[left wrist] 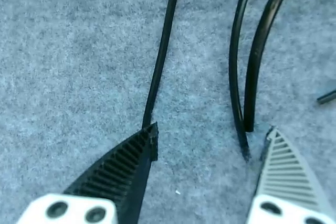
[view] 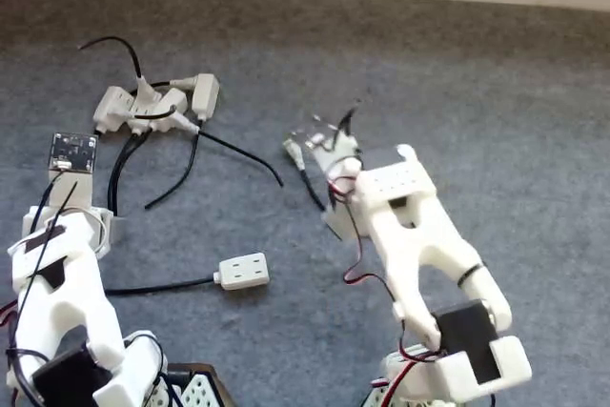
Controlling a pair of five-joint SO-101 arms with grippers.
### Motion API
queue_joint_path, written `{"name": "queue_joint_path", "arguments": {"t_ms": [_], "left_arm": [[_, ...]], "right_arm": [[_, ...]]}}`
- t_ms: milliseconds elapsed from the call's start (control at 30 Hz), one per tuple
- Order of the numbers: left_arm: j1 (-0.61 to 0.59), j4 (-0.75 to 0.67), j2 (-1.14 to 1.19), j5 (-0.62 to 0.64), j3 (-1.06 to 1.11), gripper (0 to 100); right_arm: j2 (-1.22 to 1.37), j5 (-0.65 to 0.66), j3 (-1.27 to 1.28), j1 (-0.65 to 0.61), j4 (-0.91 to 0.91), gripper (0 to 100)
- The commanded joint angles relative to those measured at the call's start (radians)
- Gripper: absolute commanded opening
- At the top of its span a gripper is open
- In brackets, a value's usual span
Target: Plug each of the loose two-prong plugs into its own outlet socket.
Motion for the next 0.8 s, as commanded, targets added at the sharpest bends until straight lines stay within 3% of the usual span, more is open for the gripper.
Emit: {"name": "queue_joint_path", "arguments": {"t_ms": [0, 67, 100, 300, 567, 767], "left_arm": [[0.015, -0.015, -0.01, 0.005, 0.013, 32], [0.013, -0.015, -0.007, 0.005, 0.013, 32], [0.012, -0.015, -0.005, 0.005, 0.012, 32], [0.008, -0.015, -0.005, 0.003, 0.012, 32], [0.008, -0.015, -0.005, 0.003, 0.012, 32], [0.008, -0.015, -0.004, 0.003, 0.012, 32]], "right_arm": [[0.122, -0.014, -0.196, -0.054, -0.012, 21.1], [0.234, -0.012, -0.305, -0.084, 0.008, 28.8], [0.285, -0.015, -0.361, -0.093, 0.013, 27.9], [0.555, -0.114, -0.702, -0.094, 0.002, 7.2], [0.785, -0.138, -1.001, -0.085, -0.002, 18.3], [0.855, -0.13, -1.041, -0.084, 0.007, 18.7]]}}
